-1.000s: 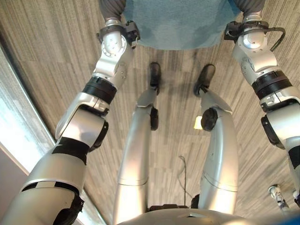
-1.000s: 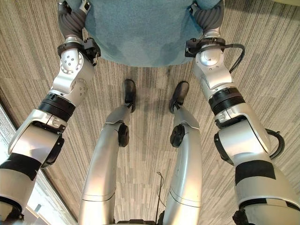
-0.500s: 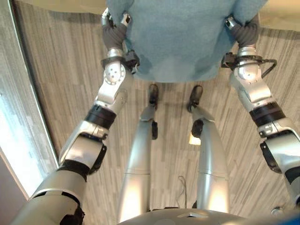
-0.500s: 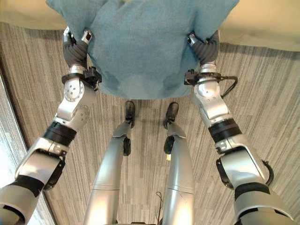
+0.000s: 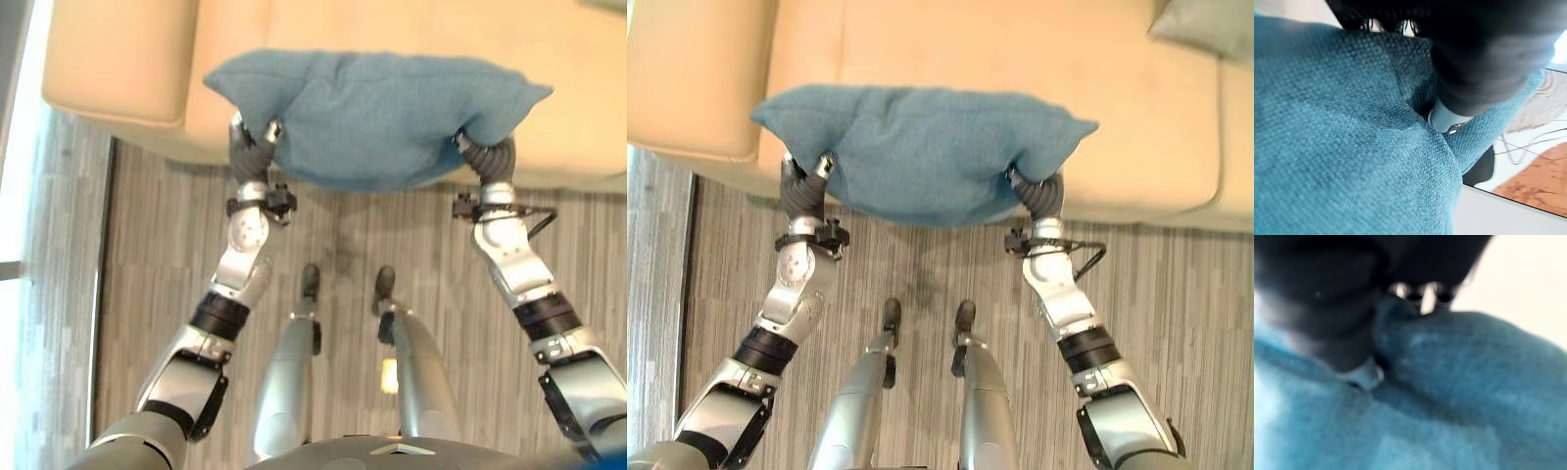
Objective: Pick up all the scattered cushions and arrange them neatly on the sofa.
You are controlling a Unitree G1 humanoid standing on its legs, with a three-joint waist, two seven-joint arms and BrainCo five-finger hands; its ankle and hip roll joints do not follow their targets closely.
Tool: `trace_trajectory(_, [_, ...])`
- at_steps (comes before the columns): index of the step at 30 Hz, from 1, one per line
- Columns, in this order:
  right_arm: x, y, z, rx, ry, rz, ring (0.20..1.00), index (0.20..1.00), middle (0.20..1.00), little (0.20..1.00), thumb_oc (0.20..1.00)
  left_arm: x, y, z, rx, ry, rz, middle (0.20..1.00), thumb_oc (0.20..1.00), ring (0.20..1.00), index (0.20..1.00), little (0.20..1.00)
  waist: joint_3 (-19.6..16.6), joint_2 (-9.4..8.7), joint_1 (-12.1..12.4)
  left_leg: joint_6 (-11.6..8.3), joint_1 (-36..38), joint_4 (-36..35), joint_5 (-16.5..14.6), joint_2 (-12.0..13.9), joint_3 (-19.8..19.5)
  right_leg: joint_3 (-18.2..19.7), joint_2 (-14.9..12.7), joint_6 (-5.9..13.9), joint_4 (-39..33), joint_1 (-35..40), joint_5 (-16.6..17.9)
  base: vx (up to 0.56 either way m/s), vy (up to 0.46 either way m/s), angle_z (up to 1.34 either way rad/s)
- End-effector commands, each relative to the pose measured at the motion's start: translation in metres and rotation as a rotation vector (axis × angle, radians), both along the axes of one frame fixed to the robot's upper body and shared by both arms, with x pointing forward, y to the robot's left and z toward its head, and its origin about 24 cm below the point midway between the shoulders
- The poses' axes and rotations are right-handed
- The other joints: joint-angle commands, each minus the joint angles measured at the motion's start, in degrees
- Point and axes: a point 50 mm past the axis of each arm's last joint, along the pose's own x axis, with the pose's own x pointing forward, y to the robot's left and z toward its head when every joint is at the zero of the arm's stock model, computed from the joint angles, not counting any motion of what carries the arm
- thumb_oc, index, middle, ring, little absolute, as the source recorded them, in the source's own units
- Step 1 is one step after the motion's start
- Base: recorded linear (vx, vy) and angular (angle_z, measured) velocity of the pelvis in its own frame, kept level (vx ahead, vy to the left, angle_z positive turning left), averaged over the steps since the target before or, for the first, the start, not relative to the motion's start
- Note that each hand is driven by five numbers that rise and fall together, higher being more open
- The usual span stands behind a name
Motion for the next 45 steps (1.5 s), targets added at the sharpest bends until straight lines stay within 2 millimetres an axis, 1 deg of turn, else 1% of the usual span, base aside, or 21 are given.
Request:
trace_trajectory(1, [-0.012, 0.026, 0.027, -0.017, -0.169, 0.16, 0.2, 0.2, 0.2, 0.2, 0.2, -0.011, -0.045, 0.012, 0.082, -0.128, -0.238, 0.2, 0.2, 0.2, 0.2, 0.2, -7.2, 0.56, -0.4, -4.03, 5.3, 0.3, -2.3, -0.5, -3.2, 0.1, 2.0, 2.81, -4.8, 9.1, -2.2, 0.15, -0.17, 0.15])
trace_trajectory(3, [-0.016, 0.018, 0.017, -0.012, -0.128, 0.148, 0.2, 0.2, 0.2, 0.2, 0.2, -0.014, -0.04, -0.005, 0.081, -0.058, -0.242, 0.2, 0.2, 0.2, 0.2, 0.2, -6.8, -0.38, -0.1, -5.58, 5.5, 7.7, 1.1, 0.1, -3.4, 0.5, 3.6, 1.26, -7.5, 16.0, -3.2, 0.15, -0.164, 0.14])
trace_trajectory(5, [-0.017, 0.016, 0.015, -0.001, -0.117, 0.155, 0.2, 0.2, 0.2, 0.2, 0.2, -0.016, -0.034, -0.015, 0.087, -0.018, -0.225, 0.2, 0.2, 0.2, 0.2, 0.2, -7.0, -1.2, 0.1, -5.04, 4.5, 13.2, 2.0, 0.3, -2.5, 0.9, 3.7, 0.57, -8.5, 18.8, -3.6, 0.06, -0.069, 0.13])
trace_trajectory(6, [-0.017, 0.016, 0.016, -0.001, -0.117, 0.154, 0.2, 0.2, 0.2, 0.2, 0.2, -0.016, -0.034, -0.015, 0.087, -0.018, -0.225, 0.2, 0.2, 0.2, 0.2, 0.2, -7.1, -1.23, 0.0, -5.0, 4.4, 12.9, 2.4, 0.2, -2.6, 0.8, 3.6, 0.6, -8.7, 18.7, -3.4, 0.18, -0.075, 0.09])
trace_trajectory(7, [-0.019, 0.012, 0.011, 0.009, -0.096, 0.151, 0.2, 0.2, 0.2, 0.2, 0.2, -0.019, -0.029, -0.023, 0.093, 0.014, -0.216, 0.2, 0.2, 0.2, 0.2, 0.2, -8.5, -1.31, 0.2, -2.86, 4.4, 10.2, -0.8, -0.2, -0.9, 0.8, 3.8, 0.8, -9.6, 20.6, -3.9, 0.22, -0.015, 0.01])
trace_trajectory(9, [-0.021, 0.008, 0.007, 0.013, -0.08, 0.142, 0.2, 0.2, 0.2, 0.2, 0.2, -0.02, -0.026, -0.029, 0.097, 0.037, -0.207, 0.2, 0.2, 0.2, 0.2, 0.2, -9.4, -1.42, 0.7, -2.17, 4.1, 6.7, -0.5, -0.3, 0.3, 1.1, 4.0, 1.3, -10.7, 22.4, -4.2, 0.23, -0.004, 0.04])
trace_trajectory(12, [-0.022, 0.001, -0.001, 0.037, -0.043, 0.113, 0.2, 0.2, 0.2, 0.2, 0.2, -0.021, -0.024, -0.038, 0.124, 0.08, -0.199, 0.2, 0.2, 0.2, 0.2, 0.2, -10.4, -1.09, 2.3, -2.5, 0.7, -0.9, 4.0, -0.7, 3.7, 2.4, 5.9, 1.65, -12.8, 27.1, -5.1, 0.23, 0.025, 0.1])
trace_trajectory(18, [-0.028, 0.004, -0.019, 0.05, 0.036, 0.144, 0.2, 0.2, 0.2, 0.2, 0.2, -0.036, -0.011, -0.059, 0.128, 0.154, -0.195, 0.2, 0.2, 0.2, 0.2, 0.2, -13.3, -1.92, 4.2, -0.57, 3.2, -0.1, 2.8, -0.8, 3.3, 5.9, 3.6, 4.37, -13.7, 34.0, -5.2, 0.31, 0.157, -0.54])
trace_trajectory(21, [-0.03, 0.008, -0.025, 0.045, 0.062, 0.165, 0.2, 0.2, 0.2, 0.2, 0.2, -0.04, -0.008, -0.063, 0.153, 0.169, -0.207, 0.2, 0.2, 0.2, 0.2, 0.2, -14.1, -3.17, 5.0, 1.92, 6.0, 2.4, -0.9, -2.0, 5.2, 7.5, 0.4, 6.76, -7.6, 33.4, -1.5, 0.35, 0.263, -0.71])
trace_trajectory(22, [-0.029, 0.011, -0.025, 0.033, 0.065, 0.18, 0.2, 0.2, 0.2, 0.2, 0.2, -0.042, -0.006, -0.063, 0.166, 0.17, -0.212, 0.2, 0.2, 0.2, 0.2, 0.2, -13.7, -3.43, 5.0, 3.85, 8.8, 3.2, -3.4, -3.1, 6.2, 8.0, -1.6, 8.51, 1.1, 30.8, 3.9, 0.23, 0.239, -0.36])
trace_trajectory(23, [-0.029, 0.011, -0.025, 0.032, 0.065, 0.18, 0.2, 0.2, 0.2, 0.2, 0.2, -0.042, -0.006, -0.063, 0.166, 0.17, -0.212, 0.2, 0.2, 0.2, 0.2, 0.2, -13.8, -3.32, 5.2, 3.84, 8.6, 3.0, -3.2, -2.9, 6.3, 8.1, -1.5, 8.48, 0.9, 30.6, 4.2, 0.28, 0.355, -0.48])
trace_trajectory(24, [-0.028, 0.017, -0.023, 0.031, 0.056, 0.202, 0.2, 0.2, 0.2, 0.2, 0.2, -0.042, -0.002, -0.06, 0.17, 0.157, -0.199, 0.2, 0.2, 0.2, 0.2, 0.2, -12.7, -2.28, 4.7, 5.6, 11.6, 2.8, -4.7, -2.7, 7.1, 8.0, -3.0, 9.82, 10.5, 26.8, 8.8, 0.15, 0.245, -0.4])
trace_trajectory(26, [-0.026, 0.021, -0.02, 0.037, 0.044, 0.215, 0.2, 0.2, 0.2, 0.2, 0.2, -0.042, 0.0, -0.057, 0.183, 0.143, -0.191, 0.2, 0.2, 0.2, 0.2, 0.2, -12.4, -0.69, 4.8, 6.22, 14.3, 1.4, -5.4, -2.0, 7.2, 5.6, -4.0, 9.16, 13.9, 22.8, 8.7, 0.18, 0.225, -0.28])
trace_trajectory(28, [-0.026, 0.021, -0.02, 0.039, 0.046, 0.22, 0.2, 0.2, 0.2, 0.2, 0.2, -0.041, 0.001, -0.056, 0.181, 0.136, -0.187, 0.2, 0.2, 0.2, 0.2, 0.2, -12.3, -0.74, 4.4, 6.28, 16.2, 0.6, -6.1, -2.5, 6.7, 5.2, -4.0, 8.64, 13.8, 21.3, 6.7, 0.17, 0.085, -0.19])
trace_trajectory(30, [-0.025, 0.018, -0.018, 0.035, 0.041, 0.213, 0.2, 0.2, 0.2, 0.2, 0.2, -0.041, -0.002, -0.054, 0.172, 0.127, -0.194, 0.2, 0.2, 0.2, 0.2, 0.2, -12.1, -0.41, 3.0, 5.98, 19.3, -1.6, -6.6, -3.2, 5.3, 5.3, -0.5, 7.2, 8.8, 17.6, 1.8, 0.36, 0.039, 0.02])
trace_trajectory(31, [-0.024, 0.015, -0.014, 0.042, 0.026, 0.202, 0.2, 0.2, 0.2, 0.2, 0.2, -0.041, -0.006, -0.053, 0.176, 0.12, -0.207, 0.2, 0.2, 0.2, 0.2, 0.2, -11.7, -0.98, 1.7, 5.42, 22.1, -3.0, -7.3, -4.3, 4.3, 5.2, 0.4, 7.19, -4.7, 15.1, 3.5, 0.42, -0.048, 0.11])
trace_trajectory(33, [-0.023, 0.014, -0.013, 0.044, 0.024, 0.197, 0.2, 0.2, 0.2, 0.2, 0.2, -0.038, -0.007, -0.051, 0.173, 0.109, -0.206, 0.2, 0.2, 0.2, 0.2, 0.2, -11.4, -1.75, 0.5, 4.93, 24.7, -4.3, -8.3, -5.4, 3.1, 6.2, 1.0, 8.18, -13.5, 13.0, 6.5, 0.34, -0.058, 0.24])
trace_trajectory(36, [-0.022, 0.011, -0.017, 0.033, 0.044, 0.192, 0.2, 0.2, 0.2, 0.2, 0.2, -0.036, -0.01, -0.048, 0.18, 0.092, -0.219, 0.2, 0.2, 0.2, 0.2, 0.2, -11.5, -2.13, -0.3, 4.34, 27.4, -5.1, -10.2, -6.2, 1.6, 7.0, 1.9, 9.23, -18.6, 13.7, 8.6, 0.25, -0.051, 0.52])
trace_trajectory(40, [-0.025, 0.002, -0.021, 0.033, 0.053, 0.156, 0.2, 0.2, 0.2, 0.2, 0.2, -0.037, -0.018, -0.05, 0.155, 0.095, -0.239, 0.2, 0.2, 0.2, 0.2, 0.2, -12.9, -2.68, -0.6, 3.45, 28.9, -3.8, -12.4, -6.0, 0.4, 7.6, 1.8, 8.35, -17.3, 16.1, 10.2, 0.24, -0.113, 0.38])
trace_trajectory(43, [-0.031, -0.009, -0.028, 0.04, 0.077, 0.123, 0.2, 0.2, 0.2, 0.2, 0.2, -0.037, -0.025, -0.052, 0.15, 0.105, -0.268, 0.2, 0.2, 0.2, 0.2, 0.2, -14.6, -2.6, -1.7, 1.01, 29.1, 1.1, -12.8, -3.7, 0.3, 6.0, 2.3, 6.57, -17.4, 20.1, 9.0, 0.23, -0.176, 0.8])
trace_trajectory(45, [-0.032, -0.017, -0.026, 0.032, 0.067, 0.098, 0.2, 0.2, 0.2, 0.2, 0.2, -0.033, -0.034, -0.048, 0.138, 0.093, -0.291, 0.2, 0.2, 0.2, 0.2, 0.2, -13.7, -3.36, -2.2, -1.8, 21.0, 16.5, -7.0, -0.5, 2.9, 4.3, 2.3, 4.25, -18.2, 23.9, 7.2, 0.07, -0.158, 0.81])
